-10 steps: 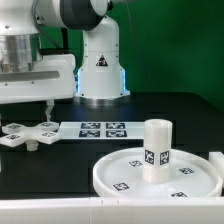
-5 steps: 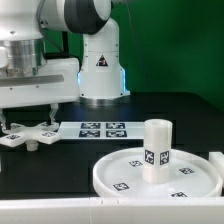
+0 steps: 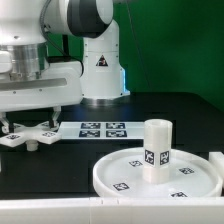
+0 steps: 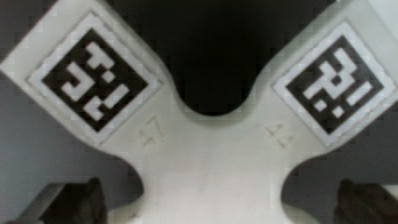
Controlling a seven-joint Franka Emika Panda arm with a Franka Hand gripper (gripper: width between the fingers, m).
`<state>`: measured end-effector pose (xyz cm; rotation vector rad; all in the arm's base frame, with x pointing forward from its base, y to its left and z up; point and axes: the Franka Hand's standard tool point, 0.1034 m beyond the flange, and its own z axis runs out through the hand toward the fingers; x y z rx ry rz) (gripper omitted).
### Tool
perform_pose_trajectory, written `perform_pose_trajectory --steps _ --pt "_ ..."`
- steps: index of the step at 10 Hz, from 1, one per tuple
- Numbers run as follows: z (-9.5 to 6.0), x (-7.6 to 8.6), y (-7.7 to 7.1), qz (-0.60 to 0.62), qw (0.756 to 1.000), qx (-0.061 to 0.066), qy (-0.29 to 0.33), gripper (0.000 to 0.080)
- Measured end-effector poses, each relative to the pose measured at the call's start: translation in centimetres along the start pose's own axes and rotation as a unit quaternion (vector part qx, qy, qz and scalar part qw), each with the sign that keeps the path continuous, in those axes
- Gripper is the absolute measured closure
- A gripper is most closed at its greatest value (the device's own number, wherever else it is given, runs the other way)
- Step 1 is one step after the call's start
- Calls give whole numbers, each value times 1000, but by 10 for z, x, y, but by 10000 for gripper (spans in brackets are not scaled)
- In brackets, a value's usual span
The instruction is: Assemble round table
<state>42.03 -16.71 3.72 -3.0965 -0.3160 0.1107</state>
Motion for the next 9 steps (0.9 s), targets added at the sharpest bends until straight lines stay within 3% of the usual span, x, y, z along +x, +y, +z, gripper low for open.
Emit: perform_pose_trajectory --steps 9 --pt "7 -2 -2 12 1000 1 -6 151"
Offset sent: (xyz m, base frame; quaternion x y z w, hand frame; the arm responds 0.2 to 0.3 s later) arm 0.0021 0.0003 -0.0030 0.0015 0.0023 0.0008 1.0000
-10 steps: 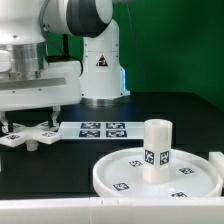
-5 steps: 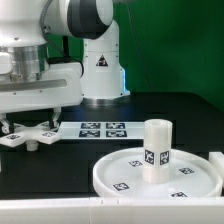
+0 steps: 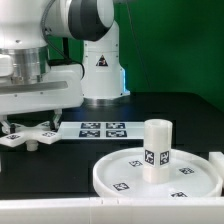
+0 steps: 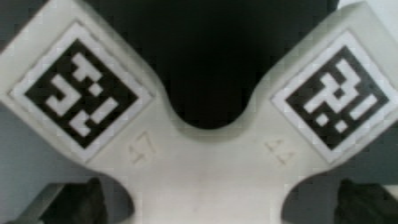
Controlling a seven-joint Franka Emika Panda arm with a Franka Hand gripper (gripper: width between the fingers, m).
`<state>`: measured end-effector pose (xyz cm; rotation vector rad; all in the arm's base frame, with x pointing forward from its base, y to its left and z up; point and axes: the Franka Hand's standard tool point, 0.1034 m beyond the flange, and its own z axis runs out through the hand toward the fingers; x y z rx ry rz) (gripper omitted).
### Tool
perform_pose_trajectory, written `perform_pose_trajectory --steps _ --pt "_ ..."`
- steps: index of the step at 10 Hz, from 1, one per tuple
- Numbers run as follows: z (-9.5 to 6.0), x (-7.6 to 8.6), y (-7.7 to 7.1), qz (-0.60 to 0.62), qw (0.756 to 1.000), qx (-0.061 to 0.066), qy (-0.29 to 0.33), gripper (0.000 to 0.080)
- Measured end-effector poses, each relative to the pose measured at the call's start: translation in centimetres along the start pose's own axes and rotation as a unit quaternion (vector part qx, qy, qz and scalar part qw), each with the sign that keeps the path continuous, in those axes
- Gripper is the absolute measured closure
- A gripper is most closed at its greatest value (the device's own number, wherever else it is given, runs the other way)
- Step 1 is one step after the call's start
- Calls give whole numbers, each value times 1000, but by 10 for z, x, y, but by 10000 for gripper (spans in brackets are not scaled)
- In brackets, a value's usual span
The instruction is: Assemble round table
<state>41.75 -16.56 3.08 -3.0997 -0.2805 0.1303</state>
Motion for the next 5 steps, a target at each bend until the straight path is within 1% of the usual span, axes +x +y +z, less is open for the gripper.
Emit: perform_pose_trajectory --steps 2,5 --pt "2 -1 0 11 1000 -1 -1 151" --pt "10 -6 3 9 1000 -2 -6 151"
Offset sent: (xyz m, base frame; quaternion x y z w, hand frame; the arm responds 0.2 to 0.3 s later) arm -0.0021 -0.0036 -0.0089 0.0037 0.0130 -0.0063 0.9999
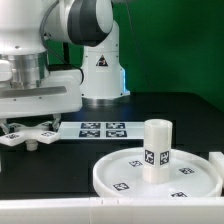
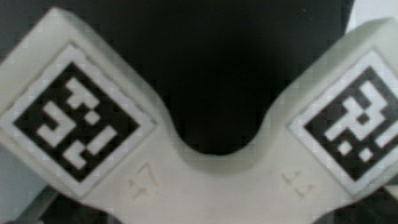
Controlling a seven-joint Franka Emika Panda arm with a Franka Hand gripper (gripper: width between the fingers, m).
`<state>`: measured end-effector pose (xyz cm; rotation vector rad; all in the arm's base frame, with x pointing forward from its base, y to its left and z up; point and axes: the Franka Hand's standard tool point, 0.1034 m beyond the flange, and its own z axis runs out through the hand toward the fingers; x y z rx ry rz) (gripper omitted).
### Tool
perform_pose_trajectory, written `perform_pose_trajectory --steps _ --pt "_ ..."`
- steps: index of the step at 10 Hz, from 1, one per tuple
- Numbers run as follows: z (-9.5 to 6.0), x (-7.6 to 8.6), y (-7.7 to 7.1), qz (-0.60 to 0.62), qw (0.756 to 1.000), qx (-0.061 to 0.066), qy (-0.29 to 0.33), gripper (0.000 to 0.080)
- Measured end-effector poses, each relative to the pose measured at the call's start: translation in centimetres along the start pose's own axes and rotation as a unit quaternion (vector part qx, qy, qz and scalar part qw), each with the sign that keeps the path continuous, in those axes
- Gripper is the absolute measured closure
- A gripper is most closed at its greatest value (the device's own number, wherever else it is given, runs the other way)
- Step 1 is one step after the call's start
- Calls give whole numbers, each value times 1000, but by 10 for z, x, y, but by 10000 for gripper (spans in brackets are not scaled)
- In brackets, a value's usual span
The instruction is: Assemble round table
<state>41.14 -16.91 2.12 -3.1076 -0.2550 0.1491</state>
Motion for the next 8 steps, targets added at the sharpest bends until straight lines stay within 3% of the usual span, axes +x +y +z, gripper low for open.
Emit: perform_pose_trajectory --steps 2,4,8 --pt "1 0 0 0 1000 0 -1 151" --pt "1 0 0 0 1000 0 -1 349" --pt "-4 4 -4 -7 1000 -1 1 348"
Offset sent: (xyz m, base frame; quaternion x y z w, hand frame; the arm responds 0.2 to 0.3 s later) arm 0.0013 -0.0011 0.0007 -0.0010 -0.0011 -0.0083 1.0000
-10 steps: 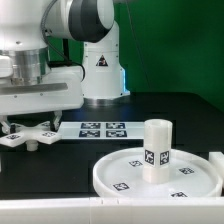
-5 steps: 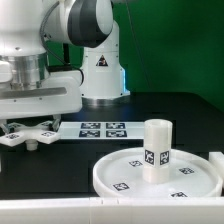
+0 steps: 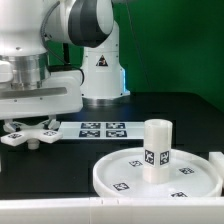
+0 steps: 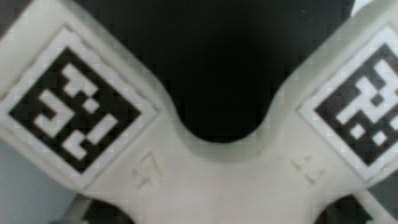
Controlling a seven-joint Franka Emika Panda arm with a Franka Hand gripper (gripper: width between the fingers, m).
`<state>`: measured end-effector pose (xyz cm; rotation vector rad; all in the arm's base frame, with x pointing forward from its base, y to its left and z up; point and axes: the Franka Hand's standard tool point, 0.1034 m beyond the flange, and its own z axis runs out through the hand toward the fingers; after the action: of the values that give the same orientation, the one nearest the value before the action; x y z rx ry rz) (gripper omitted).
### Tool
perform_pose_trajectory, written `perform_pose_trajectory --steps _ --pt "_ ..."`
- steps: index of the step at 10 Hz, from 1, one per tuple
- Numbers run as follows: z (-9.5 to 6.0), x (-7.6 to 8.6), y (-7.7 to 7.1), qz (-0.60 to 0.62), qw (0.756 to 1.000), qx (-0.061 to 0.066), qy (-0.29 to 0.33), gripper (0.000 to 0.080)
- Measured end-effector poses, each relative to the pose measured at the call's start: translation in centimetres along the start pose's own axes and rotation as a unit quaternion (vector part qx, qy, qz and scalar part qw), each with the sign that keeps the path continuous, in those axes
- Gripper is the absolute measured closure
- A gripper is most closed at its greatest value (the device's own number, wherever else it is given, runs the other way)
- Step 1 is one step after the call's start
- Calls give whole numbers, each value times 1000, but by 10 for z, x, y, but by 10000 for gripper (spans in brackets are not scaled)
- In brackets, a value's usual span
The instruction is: Assemble round table
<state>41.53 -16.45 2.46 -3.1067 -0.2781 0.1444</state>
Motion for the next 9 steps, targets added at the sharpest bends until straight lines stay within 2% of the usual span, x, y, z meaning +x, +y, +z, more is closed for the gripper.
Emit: perform_pose_trajectory --steps 1,2,4,5,6,7,9 --pt "-10 10 -12 7 1000 6 1 348" --pt "-21 22 -33 26 1000 13 3 348" --pt "-33 43 -69 54 998 17 8 347" --pt "-40 60 -92 65 998 17 15 347" --pt "-46 74 -105 81 996 19 15 347" --pt "-51 90 -113 86 996 21 16 347" --pt "-45 91 -109 88 996 19 12 347"
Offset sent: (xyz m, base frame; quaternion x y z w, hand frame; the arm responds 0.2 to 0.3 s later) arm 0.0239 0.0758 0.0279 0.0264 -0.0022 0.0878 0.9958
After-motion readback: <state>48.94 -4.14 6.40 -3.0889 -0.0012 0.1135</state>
